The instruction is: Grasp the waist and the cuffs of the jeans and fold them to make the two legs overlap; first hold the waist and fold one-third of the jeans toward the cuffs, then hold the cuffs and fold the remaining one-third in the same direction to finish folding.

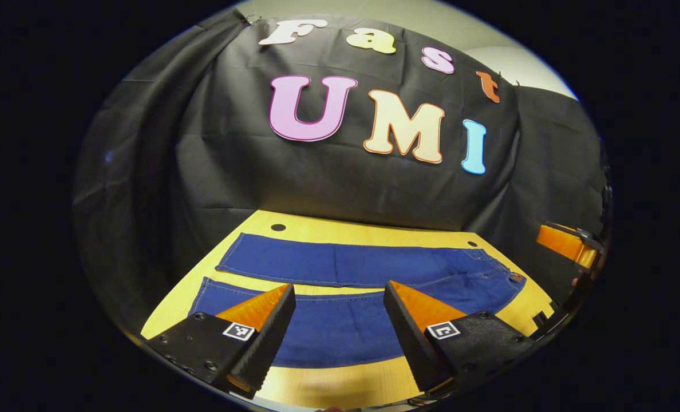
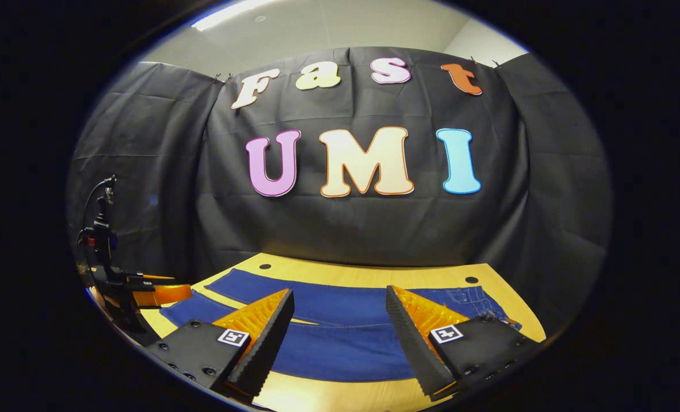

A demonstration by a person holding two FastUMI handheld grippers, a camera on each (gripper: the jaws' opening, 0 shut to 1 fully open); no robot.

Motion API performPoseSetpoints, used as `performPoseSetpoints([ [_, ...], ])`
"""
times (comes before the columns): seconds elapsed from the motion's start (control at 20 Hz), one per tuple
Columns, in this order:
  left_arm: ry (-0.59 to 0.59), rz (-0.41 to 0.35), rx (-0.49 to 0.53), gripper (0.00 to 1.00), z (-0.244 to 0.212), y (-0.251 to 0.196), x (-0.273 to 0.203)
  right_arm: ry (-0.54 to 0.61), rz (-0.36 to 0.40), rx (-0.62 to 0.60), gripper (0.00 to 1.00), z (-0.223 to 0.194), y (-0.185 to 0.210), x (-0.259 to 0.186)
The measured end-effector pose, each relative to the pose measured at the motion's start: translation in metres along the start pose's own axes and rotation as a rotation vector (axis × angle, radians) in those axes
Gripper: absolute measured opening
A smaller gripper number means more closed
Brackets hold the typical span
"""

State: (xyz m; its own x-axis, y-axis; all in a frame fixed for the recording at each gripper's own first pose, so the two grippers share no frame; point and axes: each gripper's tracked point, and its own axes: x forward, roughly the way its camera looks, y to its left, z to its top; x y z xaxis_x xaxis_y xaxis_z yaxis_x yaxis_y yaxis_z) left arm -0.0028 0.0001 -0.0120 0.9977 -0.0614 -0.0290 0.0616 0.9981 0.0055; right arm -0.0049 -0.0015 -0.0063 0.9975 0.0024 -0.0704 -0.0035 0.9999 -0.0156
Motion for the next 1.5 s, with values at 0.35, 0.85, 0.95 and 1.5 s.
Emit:
performPoseSetpoints([
  [0.35,0.150,-0.179,0.044,0.93,-0.032,0.018,0.003,0.062,-0.011,-0.047,0.99,-0.009,-0.001,-0.001],
  [0.85,0.584,-0.452,0.375,0.94,-0.142,0.064,-0.007,0.149,-0.051,0.002,0.99,-0.028,-0.021,-0.005],
  [0.95,0.679,-0.452,0.453,0.93,-0.163,0.089,-0.003,0.158,-0.088,-0.009,0.99,-0.030,-0.043,-0.023],
  [1.5,0.952,-0.625,0.844,0.93,-0.184,0.134,-0.009,0.215,-0.199,-0.048,0.99,-0.047,-0.087,-0.027],
])
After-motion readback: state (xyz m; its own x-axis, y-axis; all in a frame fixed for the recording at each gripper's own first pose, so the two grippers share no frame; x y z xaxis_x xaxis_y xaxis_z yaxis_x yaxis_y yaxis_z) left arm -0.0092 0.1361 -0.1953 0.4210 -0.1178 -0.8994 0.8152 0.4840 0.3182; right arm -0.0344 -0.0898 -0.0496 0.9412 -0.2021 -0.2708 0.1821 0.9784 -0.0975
